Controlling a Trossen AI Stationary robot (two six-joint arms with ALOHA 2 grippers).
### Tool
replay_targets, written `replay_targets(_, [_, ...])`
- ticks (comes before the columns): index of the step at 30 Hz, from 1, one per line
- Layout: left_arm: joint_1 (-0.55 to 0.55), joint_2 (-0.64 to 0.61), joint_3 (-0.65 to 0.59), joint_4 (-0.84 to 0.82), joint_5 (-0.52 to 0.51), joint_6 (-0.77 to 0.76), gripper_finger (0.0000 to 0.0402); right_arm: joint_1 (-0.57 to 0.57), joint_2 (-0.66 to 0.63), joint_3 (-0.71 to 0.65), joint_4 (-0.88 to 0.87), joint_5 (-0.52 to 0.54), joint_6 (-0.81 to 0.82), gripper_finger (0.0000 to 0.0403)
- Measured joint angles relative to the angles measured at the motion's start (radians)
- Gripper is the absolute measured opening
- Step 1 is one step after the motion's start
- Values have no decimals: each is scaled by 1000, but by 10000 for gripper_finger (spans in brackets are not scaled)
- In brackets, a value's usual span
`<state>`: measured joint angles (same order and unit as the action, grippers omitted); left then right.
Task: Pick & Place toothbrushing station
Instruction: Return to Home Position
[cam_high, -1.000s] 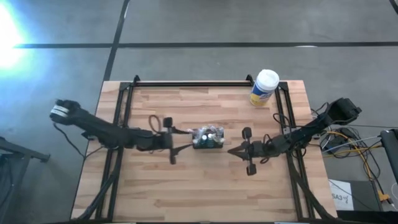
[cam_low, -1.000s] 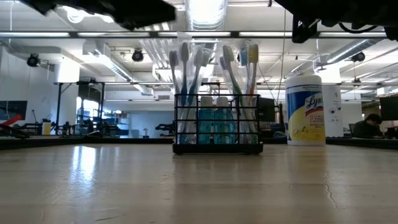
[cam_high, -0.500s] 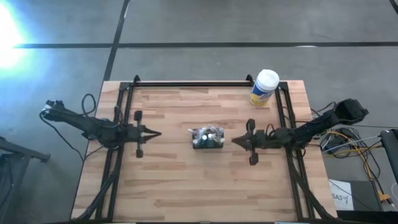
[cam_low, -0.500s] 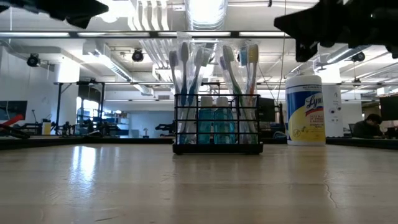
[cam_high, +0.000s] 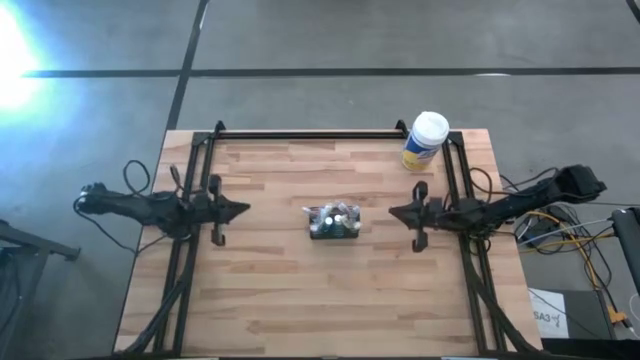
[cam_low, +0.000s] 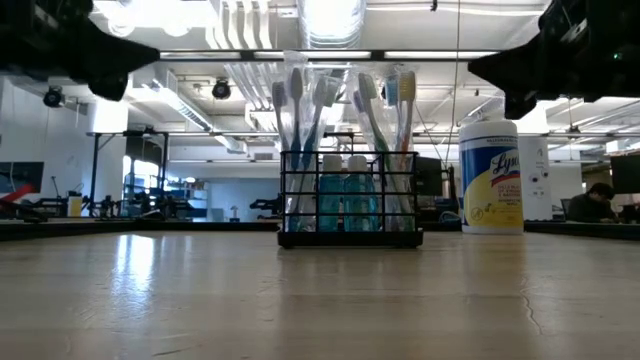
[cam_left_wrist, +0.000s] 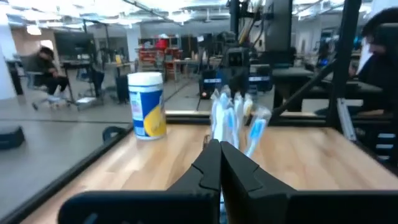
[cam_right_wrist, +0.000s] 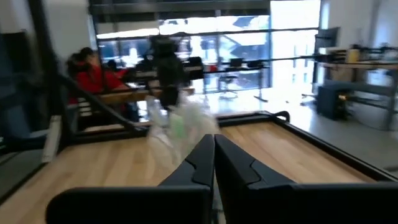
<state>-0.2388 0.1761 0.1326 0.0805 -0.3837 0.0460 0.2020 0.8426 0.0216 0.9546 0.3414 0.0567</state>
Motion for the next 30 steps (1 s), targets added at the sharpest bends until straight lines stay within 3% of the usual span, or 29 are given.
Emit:
replay_targets(10, [78, -176, -85, -25, 165, -5, 1, 0, -122, -13, -127, 24, 14, 8])
replay_targets(15, [80, -176, -112, -54, 166, -6, 1, 1, -198, -12, -189, 23, 27, 8])
replay_targets(30, [80, -174, -119, -69, 249, -22, 0, 0, -575, -13, -588, 56, 18, 8])
